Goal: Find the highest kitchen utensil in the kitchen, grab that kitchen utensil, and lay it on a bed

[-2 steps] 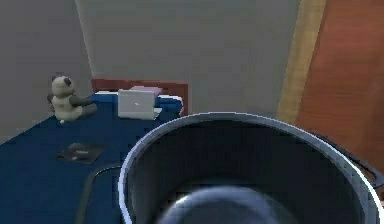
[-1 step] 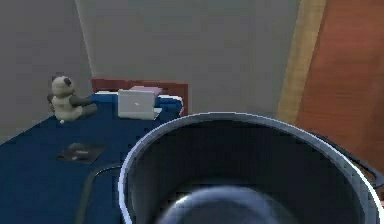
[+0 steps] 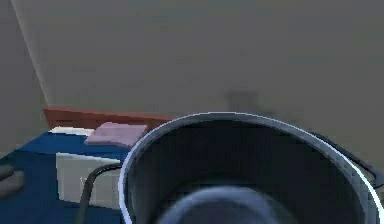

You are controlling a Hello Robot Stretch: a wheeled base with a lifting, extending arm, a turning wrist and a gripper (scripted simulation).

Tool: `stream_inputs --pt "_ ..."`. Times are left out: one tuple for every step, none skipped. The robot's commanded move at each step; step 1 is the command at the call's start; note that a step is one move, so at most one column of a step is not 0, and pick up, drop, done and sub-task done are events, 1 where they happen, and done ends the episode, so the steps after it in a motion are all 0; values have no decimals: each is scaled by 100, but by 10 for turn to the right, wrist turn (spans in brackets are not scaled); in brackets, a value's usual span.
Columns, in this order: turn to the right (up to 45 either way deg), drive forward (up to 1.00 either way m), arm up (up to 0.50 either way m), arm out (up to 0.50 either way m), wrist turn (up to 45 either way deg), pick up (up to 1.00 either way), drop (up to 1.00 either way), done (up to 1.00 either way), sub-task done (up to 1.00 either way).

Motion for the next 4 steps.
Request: stream_inputs --pt "0 65 0 0 0 0 0 0 0" --pt "-450 0 0 0 0 0 0 0 0" --pt "-450 0 0 0 0 0 0 0 0" --pt "-450 0 0 0 0 0 0 0 0"
